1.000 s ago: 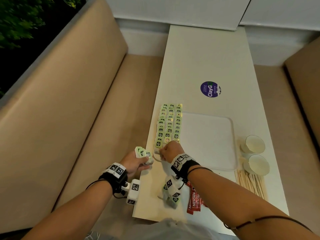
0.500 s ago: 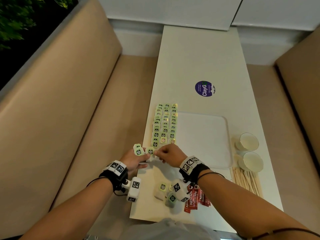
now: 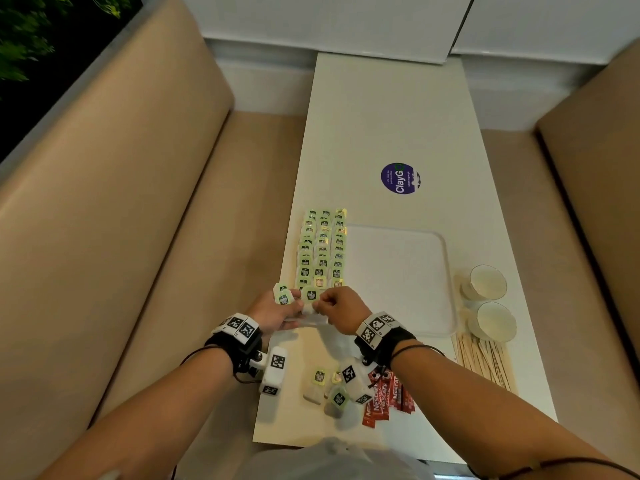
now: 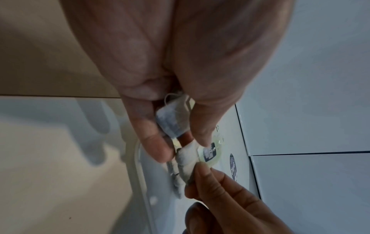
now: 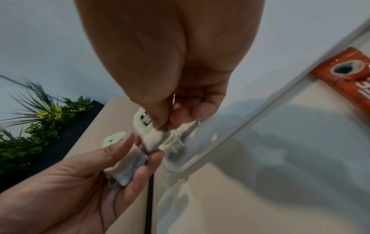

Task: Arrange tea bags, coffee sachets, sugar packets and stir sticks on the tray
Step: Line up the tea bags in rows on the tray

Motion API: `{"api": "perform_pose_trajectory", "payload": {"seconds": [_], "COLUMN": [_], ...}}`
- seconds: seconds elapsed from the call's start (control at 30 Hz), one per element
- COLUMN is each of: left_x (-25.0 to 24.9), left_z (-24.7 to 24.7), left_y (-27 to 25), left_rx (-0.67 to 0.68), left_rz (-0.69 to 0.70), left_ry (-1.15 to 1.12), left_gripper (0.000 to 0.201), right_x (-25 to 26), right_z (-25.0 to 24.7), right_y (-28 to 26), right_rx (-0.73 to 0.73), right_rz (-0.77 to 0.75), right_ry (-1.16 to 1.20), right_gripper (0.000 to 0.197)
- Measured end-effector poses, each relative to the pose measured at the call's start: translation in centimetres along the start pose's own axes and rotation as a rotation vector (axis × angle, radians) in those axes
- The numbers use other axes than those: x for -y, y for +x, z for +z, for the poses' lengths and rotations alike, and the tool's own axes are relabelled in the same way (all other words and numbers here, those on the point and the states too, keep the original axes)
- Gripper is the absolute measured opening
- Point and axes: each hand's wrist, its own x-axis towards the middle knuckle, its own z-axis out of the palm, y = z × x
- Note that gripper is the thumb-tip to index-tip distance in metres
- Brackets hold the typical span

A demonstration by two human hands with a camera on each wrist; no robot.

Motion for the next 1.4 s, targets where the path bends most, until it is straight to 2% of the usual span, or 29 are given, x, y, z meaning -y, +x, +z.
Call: {"api": "perform_pose_trajectory", "payload": {"seconds": [0.1,0.23,0.47,0.6,0.7,0.87,0.93,1.17,1.4], "left_x": [0.2,0.4,0.6,0.5,0.4,0.2,0.2,-0.1,0.1], "left_z": [-0.2,-0.4,-0.7,-0.7,-0.5,0.3,0.8,2.5,2.5], "left_y": [0.3,0.0,-0.5,-0.5,-0.5,-0.4,-0.3,0.4,1.2], "left_rx": [0.017,0.085,0.106,0.080,0.069,0.068,0.061,0.079,0.049], "left_rz": [-0.025,-0.058,-0.051,-0.028,-0.015,0.029,0.047,0.041,0.001], "left_ry": [-0.034,-0.094,-0.056,-0.046,-0.029,-0.055,-0.072,-0.075,0.015], "left_gripper": [0.026,0.030,0.027,0.020,0.016,0.012,0.013,0.015,0.020], "right_x": [-0.4,-0.4,-0.4,-0.3,-0.1,0.8,0.5,-0.6,-3.1], "right_z": [0.0,0.2,0.9,0.6,0.5,0.1,0.1,-1.0,-2.0], "right_y": [0.6,1.1,2.2,1.8,0.9,-1.0,-1.2,-1.3,-0.8], "right_rx": [-0.098,-0.119,-0.123,-0.145,-0.187,0.017,0.022,-0.094,-0.143], "right_rz": [0.090,0.169,0.280,0.252,0.119,-0.093,-0.124,-0.080,0.120], "right_ry": [-0.018,-0.059,-0.093,-0.067,-0.006,-0.001,-0.030,-0.045,-0.094], "right_gripper": [0.039,0.049,0.026,0.021,0.026,0.037,0.040,0.036,0.041]}}
